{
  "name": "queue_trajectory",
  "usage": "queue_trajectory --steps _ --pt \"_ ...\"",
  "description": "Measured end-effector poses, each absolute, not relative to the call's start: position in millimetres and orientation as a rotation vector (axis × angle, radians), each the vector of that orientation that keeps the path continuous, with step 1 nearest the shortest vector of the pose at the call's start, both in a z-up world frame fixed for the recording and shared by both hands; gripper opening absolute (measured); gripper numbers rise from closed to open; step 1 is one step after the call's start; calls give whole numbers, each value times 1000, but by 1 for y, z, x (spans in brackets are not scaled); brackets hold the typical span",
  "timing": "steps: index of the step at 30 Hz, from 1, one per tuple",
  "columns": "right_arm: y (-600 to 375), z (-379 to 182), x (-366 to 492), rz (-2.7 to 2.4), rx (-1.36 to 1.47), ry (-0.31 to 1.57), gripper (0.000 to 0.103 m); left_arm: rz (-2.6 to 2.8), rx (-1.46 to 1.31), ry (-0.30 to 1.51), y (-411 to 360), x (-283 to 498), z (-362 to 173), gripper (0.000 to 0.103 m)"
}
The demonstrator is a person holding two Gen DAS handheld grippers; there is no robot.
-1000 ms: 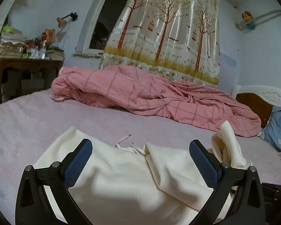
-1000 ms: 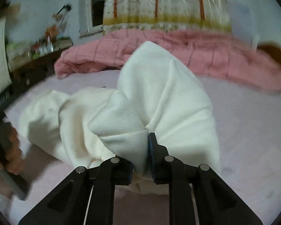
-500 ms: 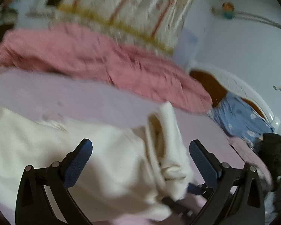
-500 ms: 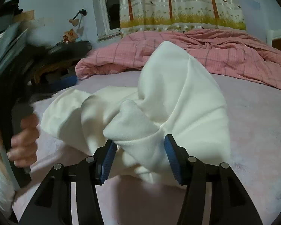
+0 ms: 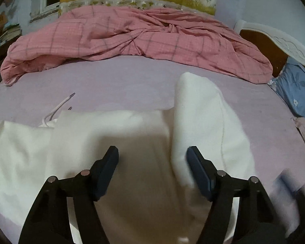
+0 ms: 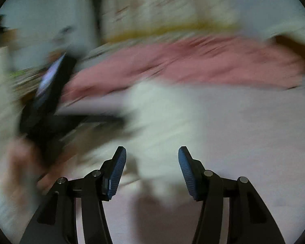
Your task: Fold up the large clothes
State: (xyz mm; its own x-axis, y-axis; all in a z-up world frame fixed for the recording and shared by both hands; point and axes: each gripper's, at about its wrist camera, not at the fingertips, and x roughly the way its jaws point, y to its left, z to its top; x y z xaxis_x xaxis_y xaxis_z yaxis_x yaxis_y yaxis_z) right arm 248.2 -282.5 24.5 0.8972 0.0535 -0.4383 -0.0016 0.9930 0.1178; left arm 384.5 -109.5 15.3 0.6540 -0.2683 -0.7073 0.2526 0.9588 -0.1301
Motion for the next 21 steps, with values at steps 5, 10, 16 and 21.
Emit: queue_trajectory --steps 5,10,16,21 --pt "-308 19 281 102 275 569 37 -312 -12 767 -98 382 0 70" --pt "-299 -11 308 213 245 687 36 -279 38 730 -105 380 -12 70" --pt "-284 -9 305 146 128 647 36 -282 50 718 -97 381 -9 75" --pt "-271 3 304 181 61 638 37 -201 68 560 -46 322 28 83"
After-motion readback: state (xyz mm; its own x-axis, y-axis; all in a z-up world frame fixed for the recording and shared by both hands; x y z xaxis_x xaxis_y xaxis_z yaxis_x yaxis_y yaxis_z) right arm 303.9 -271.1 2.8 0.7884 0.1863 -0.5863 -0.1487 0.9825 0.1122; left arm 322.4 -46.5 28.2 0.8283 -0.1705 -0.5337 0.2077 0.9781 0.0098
